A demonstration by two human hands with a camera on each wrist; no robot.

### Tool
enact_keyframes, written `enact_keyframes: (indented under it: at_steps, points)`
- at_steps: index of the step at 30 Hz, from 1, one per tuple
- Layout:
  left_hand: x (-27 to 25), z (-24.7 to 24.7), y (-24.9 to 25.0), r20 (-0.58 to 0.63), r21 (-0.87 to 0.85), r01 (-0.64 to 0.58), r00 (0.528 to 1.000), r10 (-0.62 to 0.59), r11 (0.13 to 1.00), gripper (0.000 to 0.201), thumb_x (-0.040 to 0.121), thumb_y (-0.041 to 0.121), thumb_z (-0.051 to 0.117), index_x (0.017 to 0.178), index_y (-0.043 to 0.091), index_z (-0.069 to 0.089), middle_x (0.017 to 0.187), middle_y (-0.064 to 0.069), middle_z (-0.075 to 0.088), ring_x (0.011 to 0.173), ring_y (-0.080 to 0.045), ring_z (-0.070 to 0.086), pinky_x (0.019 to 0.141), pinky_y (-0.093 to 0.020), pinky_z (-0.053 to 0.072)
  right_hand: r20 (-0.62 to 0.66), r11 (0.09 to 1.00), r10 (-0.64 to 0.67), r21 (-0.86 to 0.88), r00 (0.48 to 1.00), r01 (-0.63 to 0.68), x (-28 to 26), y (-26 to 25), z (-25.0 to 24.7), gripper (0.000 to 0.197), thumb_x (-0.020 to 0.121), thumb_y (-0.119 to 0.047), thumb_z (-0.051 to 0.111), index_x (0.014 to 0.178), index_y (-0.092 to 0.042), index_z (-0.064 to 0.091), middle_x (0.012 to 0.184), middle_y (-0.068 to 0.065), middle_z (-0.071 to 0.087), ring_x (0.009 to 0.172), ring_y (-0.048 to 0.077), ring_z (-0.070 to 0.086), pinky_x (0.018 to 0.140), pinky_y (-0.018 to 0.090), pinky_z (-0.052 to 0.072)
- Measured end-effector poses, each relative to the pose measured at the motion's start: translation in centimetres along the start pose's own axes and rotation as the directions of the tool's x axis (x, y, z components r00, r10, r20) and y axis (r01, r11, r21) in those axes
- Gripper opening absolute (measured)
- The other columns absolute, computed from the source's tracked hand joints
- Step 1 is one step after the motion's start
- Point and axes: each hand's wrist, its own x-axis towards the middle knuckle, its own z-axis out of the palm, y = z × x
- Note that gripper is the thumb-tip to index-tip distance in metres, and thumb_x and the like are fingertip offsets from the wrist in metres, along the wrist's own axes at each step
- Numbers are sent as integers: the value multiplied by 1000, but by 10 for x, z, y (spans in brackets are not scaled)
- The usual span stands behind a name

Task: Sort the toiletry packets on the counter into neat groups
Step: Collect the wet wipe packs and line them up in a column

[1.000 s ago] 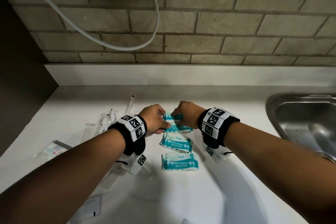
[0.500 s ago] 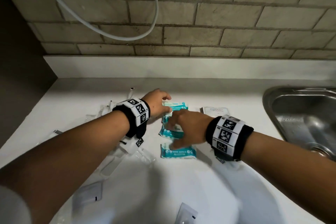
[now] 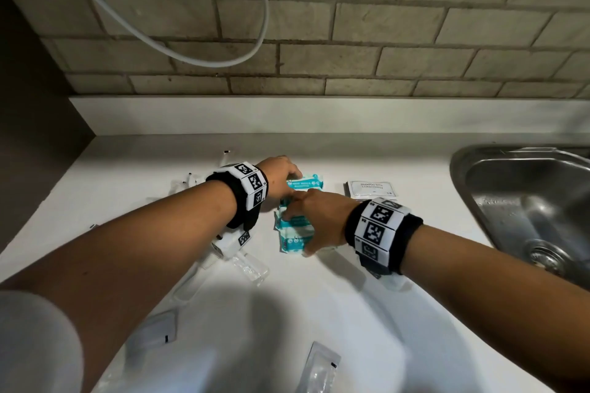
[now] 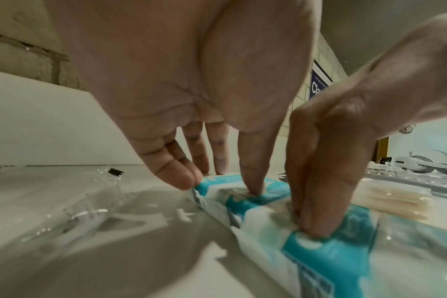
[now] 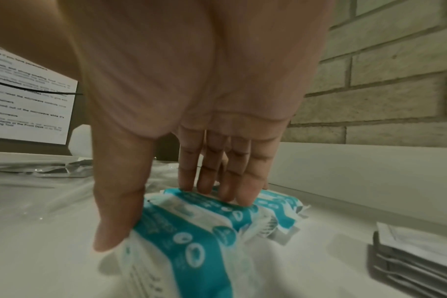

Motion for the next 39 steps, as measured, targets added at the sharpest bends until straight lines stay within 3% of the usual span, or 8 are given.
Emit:
enact_keyframes:
  at_steps: [4, 9, 12, 15, 17, 20, 27, 39]
  points:
    - [-2, -2, 0, -11, -14, -7, 1000, 7, 1000, 54, 83, 37, 71, 130, 14, 60, 131, -7, 54, 117, -22, 54, 90, -22, 37, -16, 1000, 9, 21, 1000, -9, 3, 1, 4, 67, 67, -35, 82, 128, -23, 56, 129, -2, 54, 113, 21, 55, 94, 37, 49]
    - [-4, -1, -7, -42, -108, 14, 999, -19, 994, 43, 86, 28, 71, 126, 17, 62, 131, -4, 55, 111, -20, 57, 86, -19, 37, 32, 981, 62, 182, 998, -66, 0, 7, -8, 77, 66, -61, 75, 131, -26, 55, 131, -5, 58, 117, 16, 56, 99, 30, 45]
    - [-6, -5, -16, -143, -271, 79, 982, -121, 959, 35, 88, 24, 68, 122, 16, 62, 128, -5, 59, 108, -20, 59, 85, -19, 38, -75, 947, 145, 299, 987, -116, 1, 21, -26, 63, 75, -51, 75, 128, -19, 60, 125, -1, 62, 110, 17, 58, 88, 24, 43]
    - [-12, -8, -19, -52, -467, 194, 968, -245, 863, 32, 93, 14, 60, 124, 7, 56, 109, -19, 68, 82, -26, 62, 72, -31, 52, -102, 949, 237, 236, 966, -208, 11, 37, -34, 59, 84, -40, 70, 134, -15, 54, 132, 5, 57, 115, 22, 56, 93, 29, 43]
    - [-16, -5, -19, 68, -604, 284, 949, -307, 745, 36, 92, 4, 59, 127, 5, 49, 94, -24, 65, 63, -26, 55, 59, -33, 50, -83, 937, 313, 188, 946, -294, 20, 44, -34, 57, 90, -35, 63, 141, -14, 46, 138, 7, 50, 122, 25, 52, 99, 32, 42]
    - [-18, 0, -17, 152, -695, 347, 927, -343, 630, 46, 90, -3, 60, 132, 2, 44, 91, -23, 60, 56, -21, 52, 50, -29, 46, -72, 916, 380, 168, 922, -364, 32, 48, -33, 51, 96, -25, 55, 143, -10, 42, 142, 11, 46, 127, 26, 48, 102, 34, 43]
    - [-9, 7, -14, 97, -681, 342, 919, -383, 647, 53, 81, -1, 72, 130, 4, 50, 106, -22, 66, 55, -18, 64, 42, -19, 50, 1, 901, 420, 119, 907, -417, 51, 50, -22, 45, 91, -28, 62, 130, -4, 57, 127, 12, 61, 116, 28, 59, 94, 33, 49]
    - [-12, 11, -6, 68, -703, 309, 926, -372, 641, 49, 81, -1, 72, 126, 6, 53, 101, -19, 69, 56, -14, 65, 41, -13, 47, -16, 889, 453, 91, 891, -450, 47, 57, -17, 44, 89, -24, 66, 129, -8, 57, 120, 9, 65, 108, 25, 62, 90, 32, 52]
